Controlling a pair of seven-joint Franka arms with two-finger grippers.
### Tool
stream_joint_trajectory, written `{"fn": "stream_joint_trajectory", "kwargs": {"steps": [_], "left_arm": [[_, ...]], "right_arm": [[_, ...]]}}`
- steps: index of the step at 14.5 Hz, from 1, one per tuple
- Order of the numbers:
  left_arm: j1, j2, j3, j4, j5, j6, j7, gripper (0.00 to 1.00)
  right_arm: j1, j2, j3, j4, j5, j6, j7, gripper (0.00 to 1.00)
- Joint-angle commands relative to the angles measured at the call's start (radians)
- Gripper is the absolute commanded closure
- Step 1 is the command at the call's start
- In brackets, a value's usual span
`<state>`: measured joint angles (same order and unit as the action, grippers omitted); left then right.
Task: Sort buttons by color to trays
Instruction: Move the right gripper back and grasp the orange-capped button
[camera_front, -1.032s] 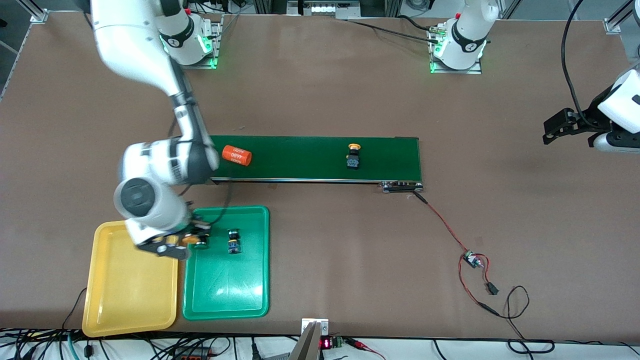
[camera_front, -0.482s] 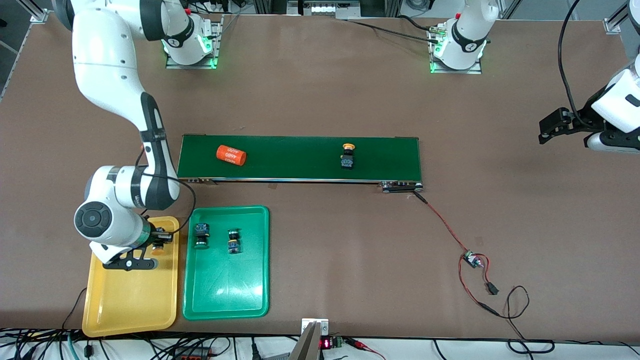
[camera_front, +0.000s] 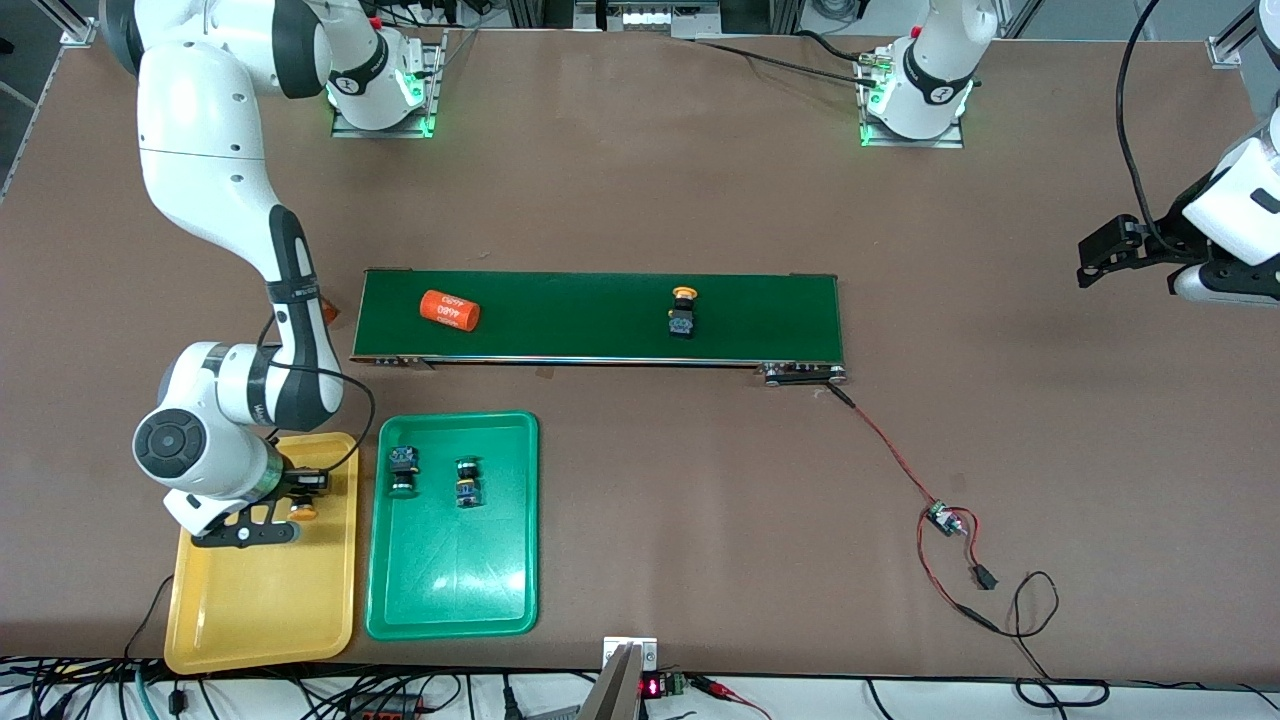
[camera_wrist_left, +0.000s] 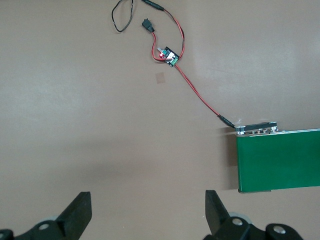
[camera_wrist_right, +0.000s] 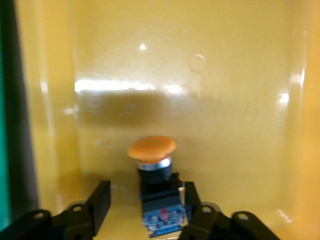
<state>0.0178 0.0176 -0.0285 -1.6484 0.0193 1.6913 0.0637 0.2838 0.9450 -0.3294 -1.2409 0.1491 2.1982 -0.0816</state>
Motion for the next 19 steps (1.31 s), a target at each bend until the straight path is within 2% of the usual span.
{"fn": "stream_joint_trajectory", "kwargs": {"steps": [1,4,6,9,12,16,19], "left_arm": [[-0.001,-0.005,0.001,0.01,-0.01,-0.015,0.004,0.0],[-0.001,-0.005,-0.001,0.01,-0.01,-0.015,0.004,0.0],[-0.001,-0.005,0.001,0.01,-0.01,-0.015,0.005,0.0],[-0.001,-0.005,0.001,0.01,-0.01,-0.015,0.004,0.0],[-0.001,-0.005,0.001,0.01,-0.01,-0.015,0.005,0.0],[-0.001,-0.005,0.001,0.01,-0.01,-0.015,0.005,0.0],[-0.001,-0.005,0.001,0.01,-0.01,-0.015,0.005,0.0]], "right_arm": [[0.041,-0.089,0.007,-0.014,0.001,-0.095,0.038,0.0],[0.139,-0.196,0.007,-0.014,0.001,-0.246,0.17,0.0],[0.23,-0.233,0.007,-0.014,0.001,-0.307,0.221,0.0],[0.409,-0.253,0.006,-0.012,-0.002,-0.38,0.42,0.0],[0.602,-0.246,0.004,-0.012,-0.009,-0.377,0.691,0.0],[0.724,-0.206,0.007,-0.012,-0.003,-0.371,0.822,0.0],[0.738,-0.195,0.009,-0.014,0.021,-0.37,0.855,0.0]]}}
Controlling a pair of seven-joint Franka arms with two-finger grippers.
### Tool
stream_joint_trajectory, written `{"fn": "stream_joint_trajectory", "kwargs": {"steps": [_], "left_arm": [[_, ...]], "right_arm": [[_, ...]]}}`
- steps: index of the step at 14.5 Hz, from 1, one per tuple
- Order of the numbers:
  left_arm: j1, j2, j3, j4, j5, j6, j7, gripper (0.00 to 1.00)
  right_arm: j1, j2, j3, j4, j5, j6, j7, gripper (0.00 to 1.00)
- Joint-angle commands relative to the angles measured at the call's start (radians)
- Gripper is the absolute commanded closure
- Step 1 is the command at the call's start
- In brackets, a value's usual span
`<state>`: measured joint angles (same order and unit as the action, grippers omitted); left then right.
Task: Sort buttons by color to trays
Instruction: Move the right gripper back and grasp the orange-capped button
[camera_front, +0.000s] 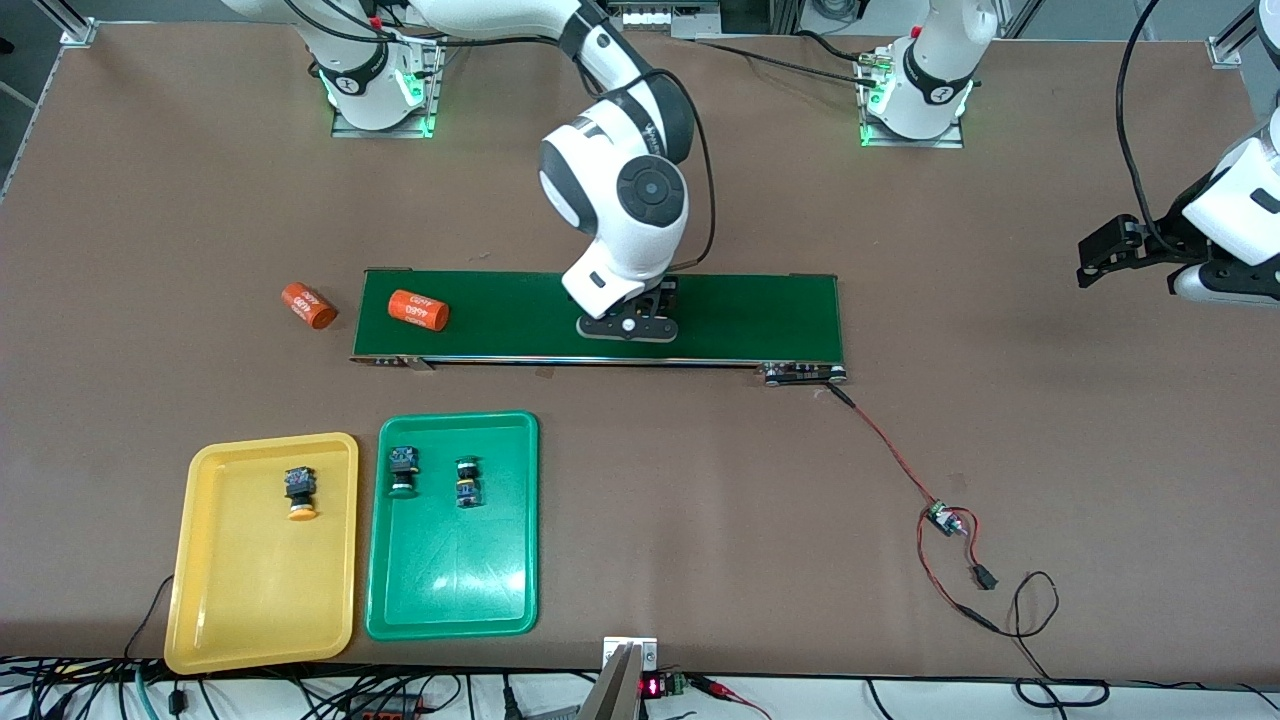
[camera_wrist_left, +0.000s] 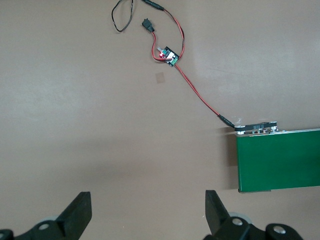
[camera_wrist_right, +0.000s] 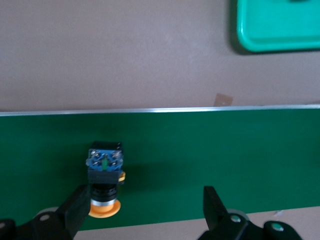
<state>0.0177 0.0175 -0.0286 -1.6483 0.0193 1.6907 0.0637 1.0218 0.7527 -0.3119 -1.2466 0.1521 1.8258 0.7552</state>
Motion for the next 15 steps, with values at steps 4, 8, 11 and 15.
{"fn": "stream_joint_trajectory", "kwargs": {"steps": [4,8,11,15], "left_arm": [[-0.001,-0.005,0.001,0.012,-0.01,-0.014,0.005,0.0],[-0.001,-0.005,0.001,0.016,-0.01,-0.014,0.005,0.0],[-0.001,-0.005,0.001,0.016,-0.01,-0.014,0.007,0.0],[-0.001,-0.004,0.001,0.016,-0.01,-0.023,0.004,0.0]], "right_arm": [[-0.015,0.052,-0.009,-0.01,0.121,0.081,0.006,0.0],[-0.02,0.106,-0.01,-0.01,0.126,0.125,0.007,0.0],[-0.032,0.116,-0.01,-0.013,0.133,0.136,0.022,0.44],[-0.055,0.094,-0.021,-0.002,0.242,0.133,0.015,0.91]]}}
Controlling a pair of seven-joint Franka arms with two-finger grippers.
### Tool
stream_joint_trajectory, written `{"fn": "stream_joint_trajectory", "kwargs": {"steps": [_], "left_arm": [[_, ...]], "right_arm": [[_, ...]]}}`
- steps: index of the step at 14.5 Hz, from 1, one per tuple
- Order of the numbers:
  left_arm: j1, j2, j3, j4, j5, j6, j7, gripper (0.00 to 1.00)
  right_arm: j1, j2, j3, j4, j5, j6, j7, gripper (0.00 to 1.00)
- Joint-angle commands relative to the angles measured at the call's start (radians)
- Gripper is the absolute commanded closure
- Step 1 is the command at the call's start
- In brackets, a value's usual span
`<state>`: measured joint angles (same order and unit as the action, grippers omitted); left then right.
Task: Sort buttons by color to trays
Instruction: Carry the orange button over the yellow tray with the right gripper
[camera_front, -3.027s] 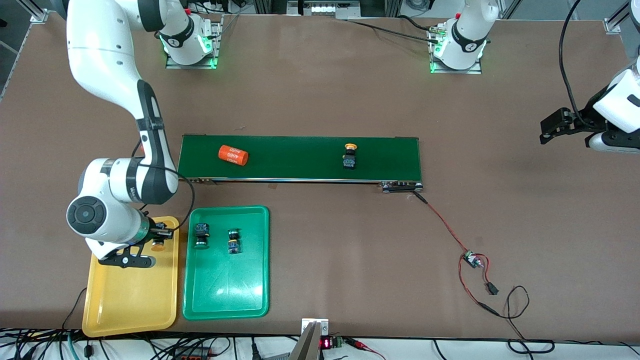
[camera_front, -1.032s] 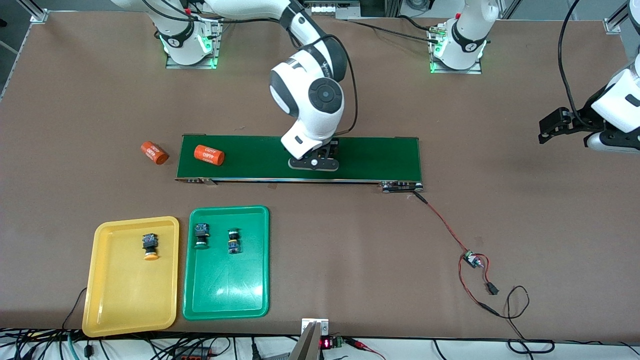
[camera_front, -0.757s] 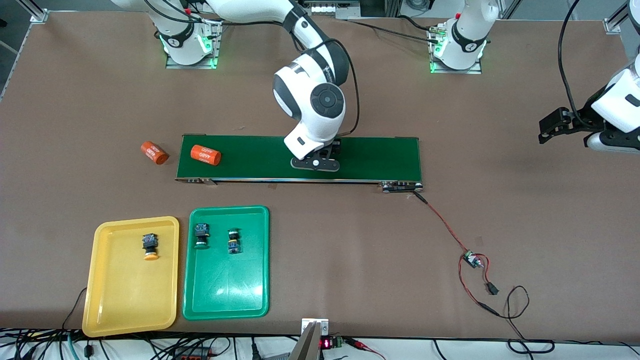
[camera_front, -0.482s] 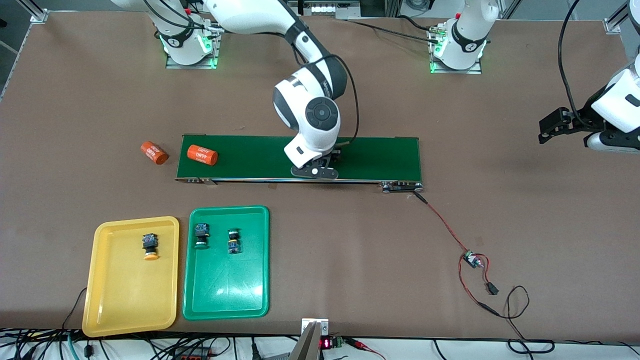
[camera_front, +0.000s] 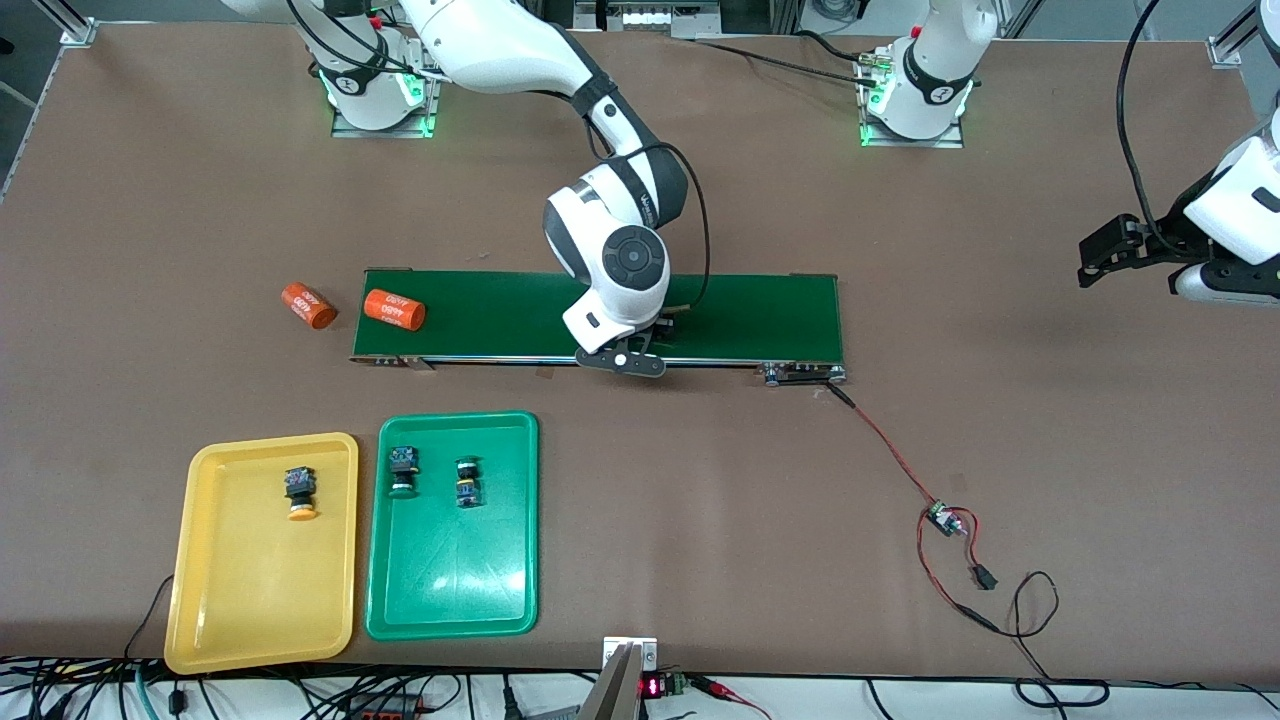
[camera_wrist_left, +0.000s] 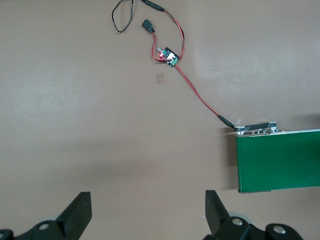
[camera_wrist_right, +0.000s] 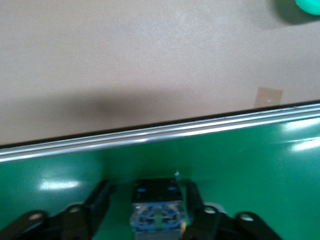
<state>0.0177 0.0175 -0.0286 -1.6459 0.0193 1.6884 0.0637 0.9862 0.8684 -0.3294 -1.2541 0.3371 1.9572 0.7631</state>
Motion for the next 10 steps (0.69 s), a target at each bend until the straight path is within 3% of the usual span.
{"fn": "stream_joint_trajectory", "kwargs": {"steps": [1,3,5,7,10], "left_arm": [[-0.001,-0.004,0.001,0.015,-0.01,-0.021,0.005,0.0],[-0.001,-0.005,0.001,0.015,-0.01,-0.023,0.007,0.0],[-0.001,-0.005,0.001,0.015,-0.01,-0.023,0.005,0.0],[-0.001,-0.005,-0.001,0.015,-0.01,-0.023,0.005,0.0],[0.001,-0.005,0.002,0.015,-0.01,-0.023,0.007,0.0]], "right_arm": [[-0.03,-0.029,-0.003,0.007,0.078,0.002,0.007,0.97],[-0.032,-0.031,-0.016,0.01,0.082,0.005,0.009,1.0],[-0.041,-0.031,-0.074,0.024,0.083,-0.003,-0.001,1.0],[-0.093,-0.029,-0.085,0.093,0.08,-0.014,0.001,1.0],[-0.206,-0.025,-0.125,0.104,0.051,-0.012,-0.072,1.0]]}}
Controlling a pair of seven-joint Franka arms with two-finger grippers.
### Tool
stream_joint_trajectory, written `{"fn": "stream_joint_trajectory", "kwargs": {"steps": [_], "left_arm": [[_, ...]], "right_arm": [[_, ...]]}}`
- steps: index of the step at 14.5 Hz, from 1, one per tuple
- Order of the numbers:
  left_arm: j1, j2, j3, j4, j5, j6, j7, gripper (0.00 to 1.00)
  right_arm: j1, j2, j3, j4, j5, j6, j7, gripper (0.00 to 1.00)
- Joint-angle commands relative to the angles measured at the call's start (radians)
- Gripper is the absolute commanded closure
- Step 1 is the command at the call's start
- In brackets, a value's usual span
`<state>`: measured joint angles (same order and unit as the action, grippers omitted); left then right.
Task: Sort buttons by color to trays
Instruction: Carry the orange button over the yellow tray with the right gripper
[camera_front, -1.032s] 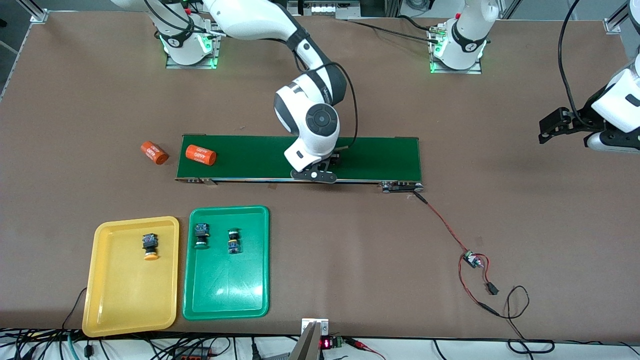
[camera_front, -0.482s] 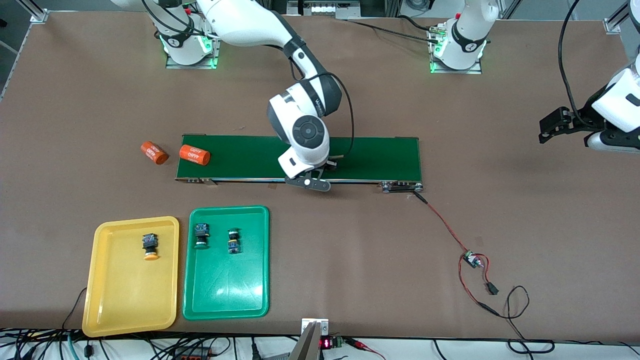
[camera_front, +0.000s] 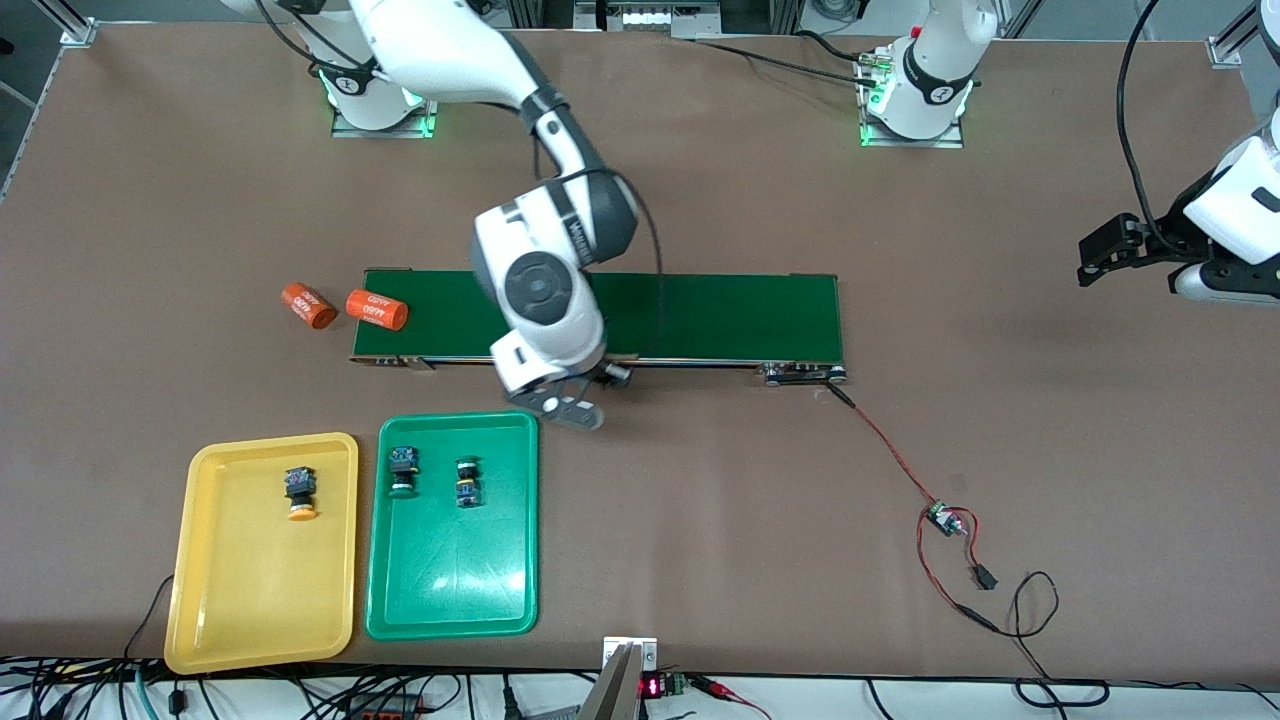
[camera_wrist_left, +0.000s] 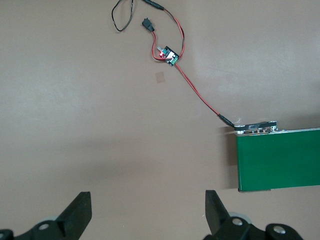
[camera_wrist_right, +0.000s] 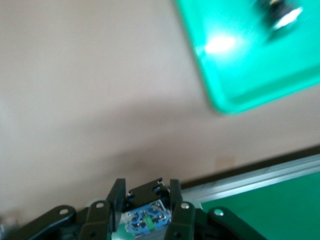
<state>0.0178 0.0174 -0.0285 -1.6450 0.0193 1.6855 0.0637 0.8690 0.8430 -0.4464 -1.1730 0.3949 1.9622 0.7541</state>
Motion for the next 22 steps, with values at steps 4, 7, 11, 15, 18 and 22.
{"fn": "stream_joint_trajectory", "kwargs": {"steps": [4,7,11,15,18,22], "left_arm": [[0.001,-0.005,0.002,0.014,-0.01,-0.02,0.005,0.0],[0.001,-0.005,0.002,0.014,-0.01,-0.02,0.007,0.0],[0.002,-0.005,0.004,0.014,-0.012,-0.02,0.007,0.0],[0.002,-0.005,0.004,0.014,-0.01,-0.02,0.007,0.0],[0.008,-0.005,0.004,0.014,-0.01,-0.021,0.011,0.0],[0.008,-0.005,0.004,0.014,-0.01,-0.02,0.008,0.0]], "right_arm": [[-0.277,-0.001,-0.012,0.023,-0.115,-0.051,-0.413,1.0],[-0.396,0.001,-0.011,0.021,-0.156,-0.042,-0.675,1.0],[-0.511,0.01,-0.012,0.021,-0.159,-0.016,-0.982,1.0],[-0.574,0.024,-0.009,0.013,-0.201,0.062,-1.163,1.0],[-0.588,0.06,-0.009,-0.013,-0.205,0.18,-1.291,1.0],[-0.591,0.074,-0.006,-0.069,-0.191,0.306,-1.37,1.0]]}}
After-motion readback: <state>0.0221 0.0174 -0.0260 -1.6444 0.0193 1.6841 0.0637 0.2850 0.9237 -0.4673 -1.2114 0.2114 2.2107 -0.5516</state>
